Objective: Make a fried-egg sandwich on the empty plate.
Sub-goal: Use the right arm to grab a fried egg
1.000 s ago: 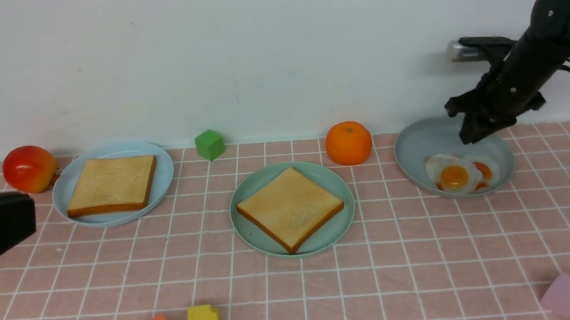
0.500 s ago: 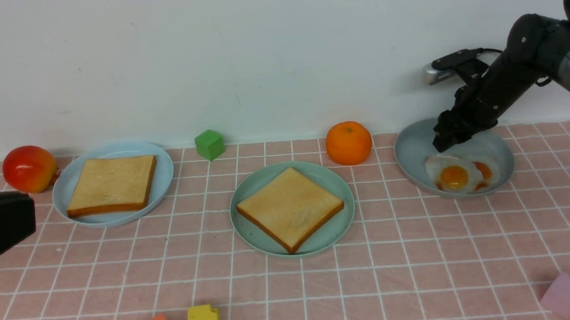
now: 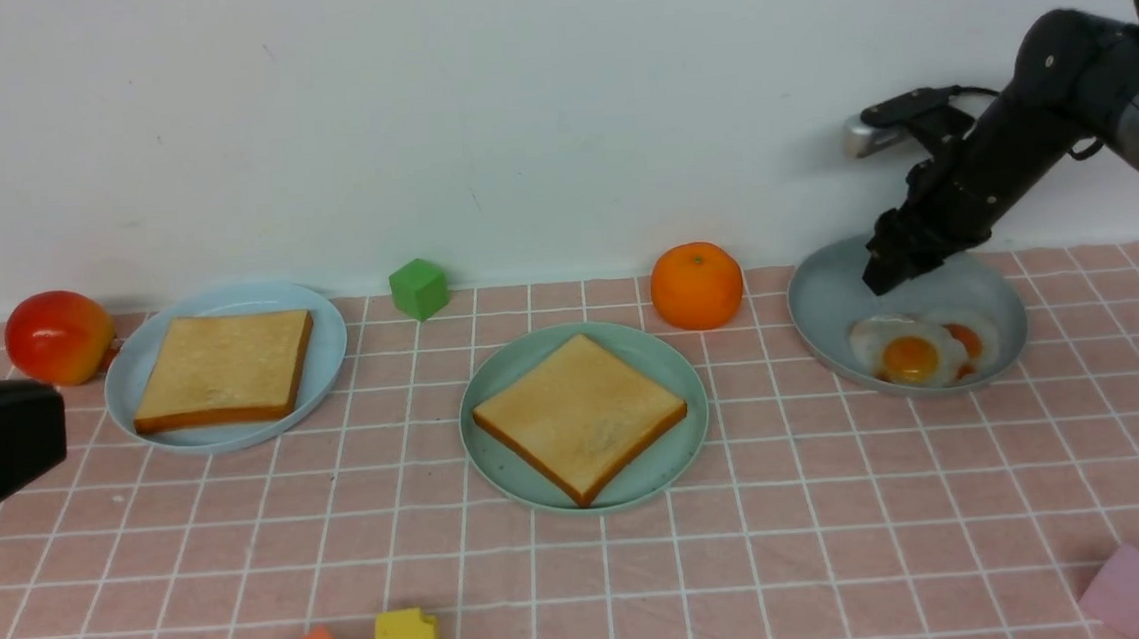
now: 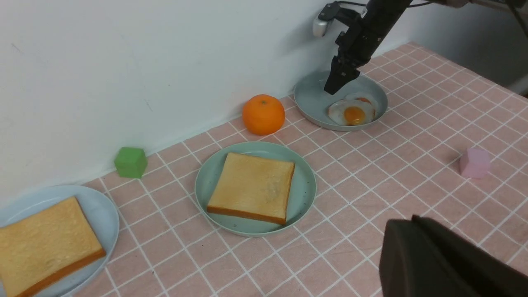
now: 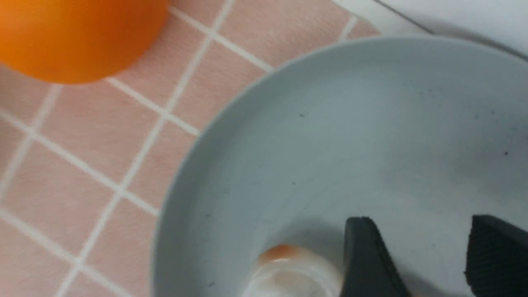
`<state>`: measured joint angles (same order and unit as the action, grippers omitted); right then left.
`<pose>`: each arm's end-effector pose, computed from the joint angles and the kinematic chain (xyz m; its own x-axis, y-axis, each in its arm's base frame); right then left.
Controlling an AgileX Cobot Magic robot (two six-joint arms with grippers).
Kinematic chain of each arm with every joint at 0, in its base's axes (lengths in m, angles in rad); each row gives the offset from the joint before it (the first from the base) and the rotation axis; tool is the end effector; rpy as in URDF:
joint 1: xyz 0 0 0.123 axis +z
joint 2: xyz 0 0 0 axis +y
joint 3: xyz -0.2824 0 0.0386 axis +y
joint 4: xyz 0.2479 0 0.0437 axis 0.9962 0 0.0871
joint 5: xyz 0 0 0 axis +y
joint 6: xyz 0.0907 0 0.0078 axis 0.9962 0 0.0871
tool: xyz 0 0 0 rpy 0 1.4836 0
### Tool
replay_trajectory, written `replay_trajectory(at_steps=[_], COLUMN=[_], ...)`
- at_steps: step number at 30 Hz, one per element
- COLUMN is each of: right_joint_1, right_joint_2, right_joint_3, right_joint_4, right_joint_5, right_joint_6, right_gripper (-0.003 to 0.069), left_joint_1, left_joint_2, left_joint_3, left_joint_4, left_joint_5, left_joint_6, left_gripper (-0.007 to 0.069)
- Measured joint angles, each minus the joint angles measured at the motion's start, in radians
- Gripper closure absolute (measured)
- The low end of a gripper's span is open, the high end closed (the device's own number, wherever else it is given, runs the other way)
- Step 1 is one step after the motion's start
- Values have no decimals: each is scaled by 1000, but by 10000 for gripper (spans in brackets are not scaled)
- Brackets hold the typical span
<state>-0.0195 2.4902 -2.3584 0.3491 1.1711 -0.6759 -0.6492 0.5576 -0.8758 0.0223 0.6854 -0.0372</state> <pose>0.5317 0.0183 0.1939 -0.7495 -0.4695 -0.4667 -0.5580 0.8274 0.0637 0.0725 -0.0534 0.3990 -0.2318 0.1509 -0.9610 0.5892 0.8079 -0.0153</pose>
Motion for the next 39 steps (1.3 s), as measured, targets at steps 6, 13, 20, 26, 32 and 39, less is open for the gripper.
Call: replay_trajectory(at_steps=[6,13,20,26,32,39], right_joint_1=[0,1,1,1,0,0], right_joint_2=[-7,23,31,-23,-112,-83], right_joint_3=[-40,-40,-40,-28,114,161], right_joint_4=[2,0,-4,-75,-87,10], right_joint_5=[57,62,63,63,62,44], right_joint_6=[-243,-335,-298,-99,-220,-458], right_gripper=[302,293,291,291,291,280], left_joint_1=[0,0,0,0,0,0], left_joint_2=[0,0,0,0,0,2], left_joint_3=[0,0,0,0,0,0], left_joint_4=[1,1,2,22,35,55], left_joint_5=[0,0,0,0,2,2], left_joint_6=[0,0,0,0,0,0], left_gripper=[617,617,617,613,610,609])
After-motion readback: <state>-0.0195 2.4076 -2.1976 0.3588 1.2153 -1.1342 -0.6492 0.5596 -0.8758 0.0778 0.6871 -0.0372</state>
